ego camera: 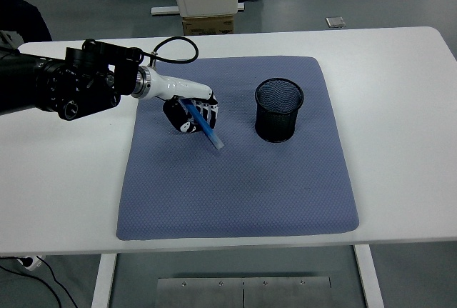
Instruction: Left hand places marker in pen holder
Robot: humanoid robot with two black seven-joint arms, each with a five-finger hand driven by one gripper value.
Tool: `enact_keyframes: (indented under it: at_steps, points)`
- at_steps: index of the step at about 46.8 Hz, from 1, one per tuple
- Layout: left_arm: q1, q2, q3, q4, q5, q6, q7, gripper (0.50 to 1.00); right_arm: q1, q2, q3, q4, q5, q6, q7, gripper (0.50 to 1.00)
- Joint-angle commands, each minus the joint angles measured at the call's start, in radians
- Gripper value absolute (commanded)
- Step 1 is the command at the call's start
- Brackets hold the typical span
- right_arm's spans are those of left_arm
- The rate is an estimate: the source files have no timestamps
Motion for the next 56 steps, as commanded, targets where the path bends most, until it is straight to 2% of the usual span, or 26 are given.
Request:
enact_keyframes:
  at_steps: [1,7,14,26,29,34,56]
  points:
    - [0.000,-0.002,0.000,0.000,0.000,0.002,0.001,0.502,0.000,0.000,0.000,0.000,0.000,0.000,0.000,1.000]
    - [0.000,0.003,0.000,0.000,0.000,0.000,-0.002,0.511,0.000,0.000,0.000,0.000,0.000,0.000,0.000,1.000]
    - [0.008,-0.003,0.000,-0.003,0.003,-0.005,-0.014,0.560,0.000,0.000,0.000,0.000,0.000,0.000,0.000,1.000]
    - [0.014,-0.008,0.002,-0.005,0.012,-0.008,-0.017,0.587,0.000,0.000,0.000,0.000,0.000,0.000,0.000,1.000]
    - [0.017,-0.011,0.002,-0.008,0.015,-0.009,-0.020,0.601,0.000,0.000,0.000,0.000,0.000,0.000,0.000,1.000]
    - [0.020,-0.011,0.003,-0.017,0.020,-0.012,-0.043,0.654,0.000,0.000,0.000,0.000,0.000,0.000,0.000,1.000]
    - [0.021,-0.011,0.006,-0.017,0.052,-0.011,-0.054,0.654,0.000,0.000,0.000,0.000,0.000,0.000,0.000,1.000]
